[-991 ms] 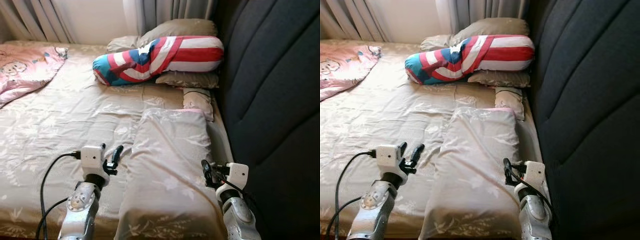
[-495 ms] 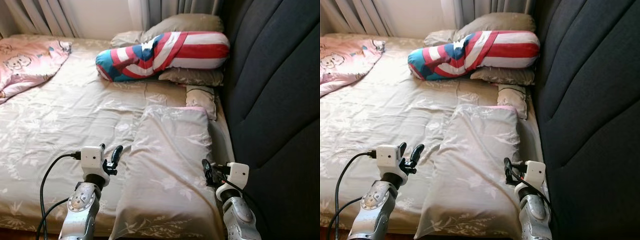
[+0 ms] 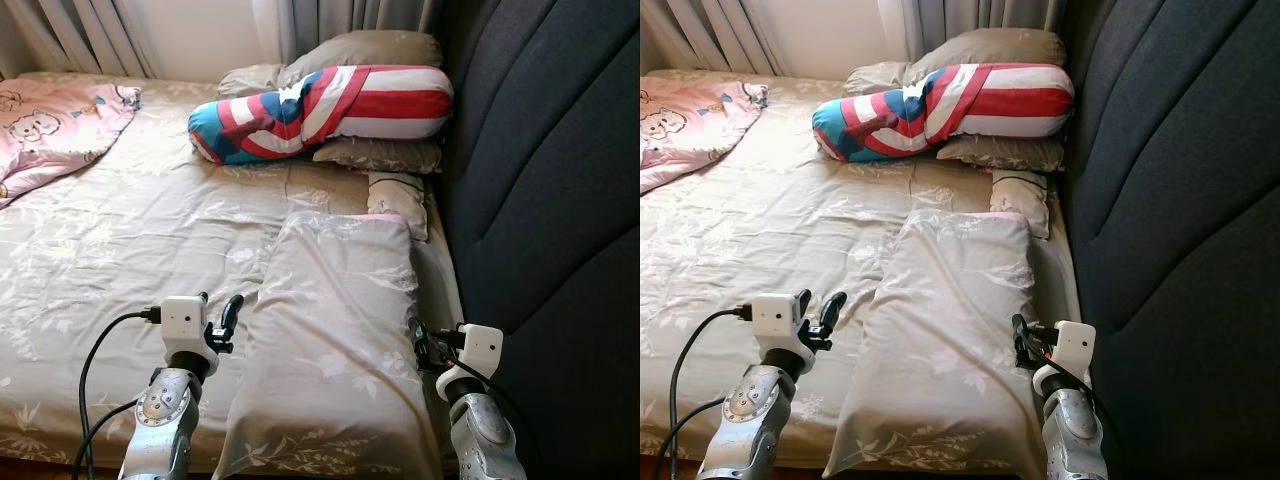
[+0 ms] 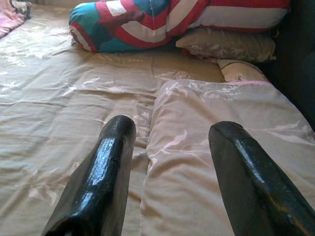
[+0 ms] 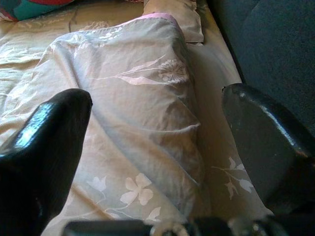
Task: Clean up the room
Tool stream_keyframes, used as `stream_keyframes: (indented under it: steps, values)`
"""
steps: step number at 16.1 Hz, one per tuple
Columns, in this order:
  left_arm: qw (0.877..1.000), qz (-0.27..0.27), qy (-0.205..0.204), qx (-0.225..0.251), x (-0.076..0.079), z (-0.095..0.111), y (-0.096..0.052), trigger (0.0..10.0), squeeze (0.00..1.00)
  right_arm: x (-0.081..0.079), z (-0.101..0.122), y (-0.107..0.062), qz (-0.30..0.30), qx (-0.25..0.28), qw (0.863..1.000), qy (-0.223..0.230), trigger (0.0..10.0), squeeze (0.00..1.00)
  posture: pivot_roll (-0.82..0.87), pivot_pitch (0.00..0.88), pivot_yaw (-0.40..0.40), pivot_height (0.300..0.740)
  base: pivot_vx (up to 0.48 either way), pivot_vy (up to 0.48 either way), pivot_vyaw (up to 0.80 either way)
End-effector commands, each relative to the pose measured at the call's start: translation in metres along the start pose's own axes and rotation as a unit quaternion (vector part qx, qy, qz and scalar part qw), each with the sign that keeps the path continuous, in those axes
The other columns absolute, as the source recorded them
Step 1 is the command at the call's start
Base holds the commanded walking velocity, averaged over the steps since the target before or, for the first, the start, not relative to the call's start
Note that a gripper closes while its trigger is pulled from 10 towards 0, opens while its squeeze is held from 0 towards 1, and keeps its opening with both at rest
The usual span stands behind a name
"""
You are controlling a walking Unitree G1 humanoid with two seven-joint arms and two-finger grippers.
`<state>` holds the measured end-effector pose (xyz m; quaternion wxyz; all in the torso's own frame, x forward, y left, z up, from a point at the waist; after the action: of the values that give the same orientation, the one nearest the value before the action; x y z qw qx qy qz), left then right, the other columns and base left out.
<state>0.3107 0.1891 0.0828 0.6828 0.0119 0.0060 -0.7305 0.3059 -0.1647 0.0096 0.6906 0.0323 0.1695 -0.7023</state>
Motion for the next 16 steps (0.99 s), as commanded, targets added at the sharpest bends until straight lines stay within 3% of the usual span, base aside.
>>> stream_keyframes:
  steps: [1, 16]
  values:
    - [1.000, 0.004, 0.002, -0.005, -0.0011, -0.0029, -0.0006, 10.0, 0.00, 0.0018, 0.0033, 0.0009, -0.002, 0.006, 1.000, 0.000, 10.0, 0.00, 0.04, 0.105, -0.046, 0.740, 0.000, 0.000, 0.00]
    - [1.000, -0.004, 0.003, -0.006, -0.0006, -0.0033, -0.0005, 10.0, 0.00, -0.0044, 0.0013, 0.0025, 0.008, -0.003, 1.000, -0.008, 10.0, 0.00, 0.04, 0.094, -0.041, 0.740, 0.000, 0.000, 0.00]
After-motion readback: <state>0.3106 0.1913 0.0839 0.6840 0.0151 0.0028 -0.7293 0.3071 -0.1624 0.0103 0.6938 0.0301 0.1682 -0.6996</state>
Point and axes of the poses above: a point about 5 cm out from each wrist's last joint towards the gripper, its own y axis pointing out of the wrist towards the gripper, its own z axis along the axis of the wrist's last joint, x = y × z, the point moved 3 cm from there along y, pointing out of the wrist towards the gripper, and after that the axes turned 3 degrees about y, right-handed, at the moved point
